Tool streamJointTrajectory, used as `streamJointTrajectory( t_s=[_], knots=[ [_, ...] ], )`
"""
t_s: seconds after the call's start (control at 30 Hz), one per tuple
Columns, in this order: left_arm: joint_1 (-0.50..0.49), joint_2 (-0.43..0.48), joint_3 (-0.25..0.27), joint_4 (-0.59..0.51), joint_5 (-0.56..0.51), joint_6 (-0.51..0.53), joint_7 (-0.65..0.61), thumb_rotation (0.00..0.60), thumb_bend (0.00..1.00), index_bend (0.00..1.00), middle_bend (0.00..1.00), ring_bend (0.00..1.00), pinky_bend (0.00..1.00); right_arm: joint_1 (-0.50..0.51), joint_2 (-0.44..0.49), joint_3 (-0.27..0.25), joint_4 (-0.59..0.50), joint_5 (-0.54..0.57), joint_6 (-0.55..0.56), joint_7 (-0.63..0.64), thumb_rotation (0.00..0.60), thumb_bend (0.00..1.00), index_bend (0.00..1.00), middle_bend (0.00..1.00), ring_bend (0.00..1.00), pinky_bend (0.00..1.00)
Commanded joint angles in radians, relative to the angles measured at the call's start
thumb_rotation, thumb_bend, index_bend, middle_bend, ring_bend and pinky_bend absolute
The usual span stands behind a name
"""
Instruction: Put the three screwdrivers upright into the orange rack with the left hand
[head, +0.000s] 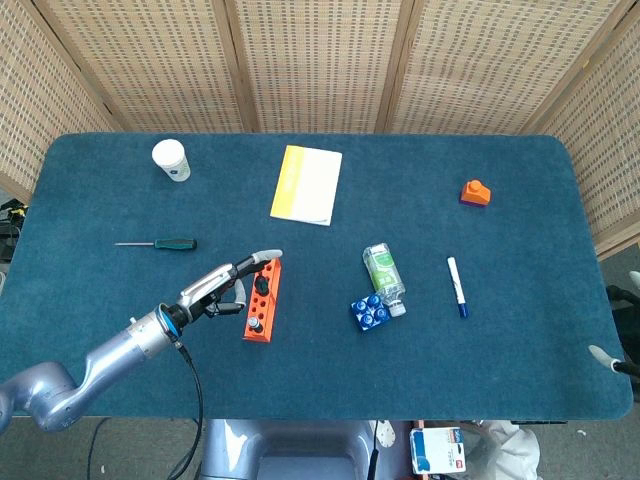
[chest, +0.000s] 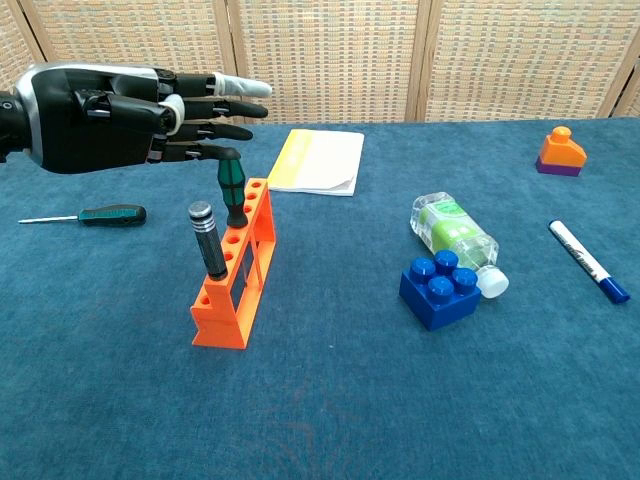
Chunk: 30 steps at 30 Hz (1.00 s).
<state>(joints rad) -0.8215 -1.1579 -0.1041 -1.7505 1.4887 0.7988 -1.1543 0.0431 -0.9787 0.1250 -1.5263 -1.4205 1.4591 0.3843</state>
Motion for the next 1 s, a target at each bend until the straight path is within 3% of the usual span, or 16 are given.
streamJointTrajectory(
  t_s=[0.03, 0.27, 0.3, 0.4, 0.43, 0.47, 0.53, 0.6, 0.63, 0.73, 0.83, 1.0],
  knots=[
    [0.007, 0.006, -0.002, -0.001, 0.000, 0.010, -0.004, 0.600, 1.00, 0.00, 0.00, 0.00, 0.00, 0.000, 0.000, 0.000, 0.000, 0.000, 0.000, 0.001, 0.600, 0.00, 0.00, 0.00, 0.00, 0.00],
    [0.034, 0.059, 0.007, 0.002, 0.040, 0.056, -0.018, 0.600, 0.97, 0.00, 0.00, 0.00, 0.00, 0.001, -0.001, -0.001, -0.003, -0.001, 0.000, -0.006, 0.600, 0.00, 0.00, 0.00, 0.00, 0.00],
    [0.038, 0.070, 0.009, 0.007, 0.040, 0.061, 0.004, 0.600, 0.88, 0.00, 0.00, 0.00, 0.00, 0.001, -0.001, -0.001, -0.003, -0.001, 0.000, -0.007, 0.600, 0.00, 0.00, 0.00, 0.00, 0.00],
    [0.053, 0.096, 0.005, 0.020, -0.012, 0.068, 0.164, 0.600, 0.43, 0.00, 0.00, 0.00, 0.00, 0.001, -0.001, -0.001, -0.003, -0.001, 0.000, -0.007, 0.600, 0.00, 0.00, 0.00, 0.00, 0.00],
    [0.057, 0.101, 0.003, 0.024, -0.038, 0.068, 0.231, 0.600, 0.33, 0.00, 0.00, 0.00, 0.00, 0.001, -0.001, 0.000, -0.002, 0.000, 0.000, -0.009, 0.600, 0.00, 0.00, 0.00, 0.00, 0.00],
    [0.060, 0.106, 0.002, 0.029, -0.070, 0.067, 0.314, 0.600, 0.20, 0.00, 0.00, 0.00, 0.00, 0.001, -0.001, 0.000, -0.003, 0.001, 0.000, -0.010, 0.600, 0.00, 0.00, 0.00, 0.00, 0.00],
    [0.066, 0.107, 0.001, 0.052, -0.178, 0.076, 0.581, 0.600, 0.05, 0.00, 0.00, 0.00, 0.00, 0.001, -0.003, 0.000, -0.003, 0.004, -0.001, -0.015, 0.600, 0.00, 0.00, 0.00, 0.00, 0.00],
    [0.067, 0.094, -0.002, 0.049, -0.261, 0.089, 0.731, 0.600, 0.00, 0.00, 0.00, 0.00, 0.00, 0.002, -0.004, 0.001, -0.004, 0.006, -0.002, -0.020, 0.600, 0.00, 0.00, 0.00, 0.00, 0.00],
    [0.061, 0.080, 0.001, 0.067, -0.333, 0.092, 0.848, 0.600, 0.00, 0.00, 0.00, 0.00, 0.00, 0.003, -0.005, 0.001, -0.004, 0.008, -0.004, -0.025, 0.600, 0.00, 0.00, 0.00, 0.00, 0.00],
    [0.045, 0.027, 0.000, 0.109, -0.482, 0.107, 1.045, 0.600, 0.00, 0.00, 0.00, 0.00, 0.00, 0.004, -0.007, 0.002, -0.009, 0.014, -0.008, -0.042, 0.600, 0.00, 0.00, 0.00, 0.00, 0.00],
    [0.028, -0.034, 0.002, 0.175, -0.583, 0.101, 1.153, 0.600, 0.00, 0.00, 0.00, 0.00, 0.00, 0.006, -0.009, 0.004, -0.014, 0.023, -0.013, -0.060, 0.600, 0.00, 0.00, 0.00, 0.00, 0.00],
    [0.016, -0.137, -0.003, 0.313, -0.648, 0.070, 1.208, 0.600, 0.00, 0.00, 0.00, 0.00, 0.00, 0.012, -0.012, 0.006, -0.019, 0.037, -0.030, -0.079, 0.600, 0.00, 0.00, 0.00, 0.00, 0.00]
  ],
)
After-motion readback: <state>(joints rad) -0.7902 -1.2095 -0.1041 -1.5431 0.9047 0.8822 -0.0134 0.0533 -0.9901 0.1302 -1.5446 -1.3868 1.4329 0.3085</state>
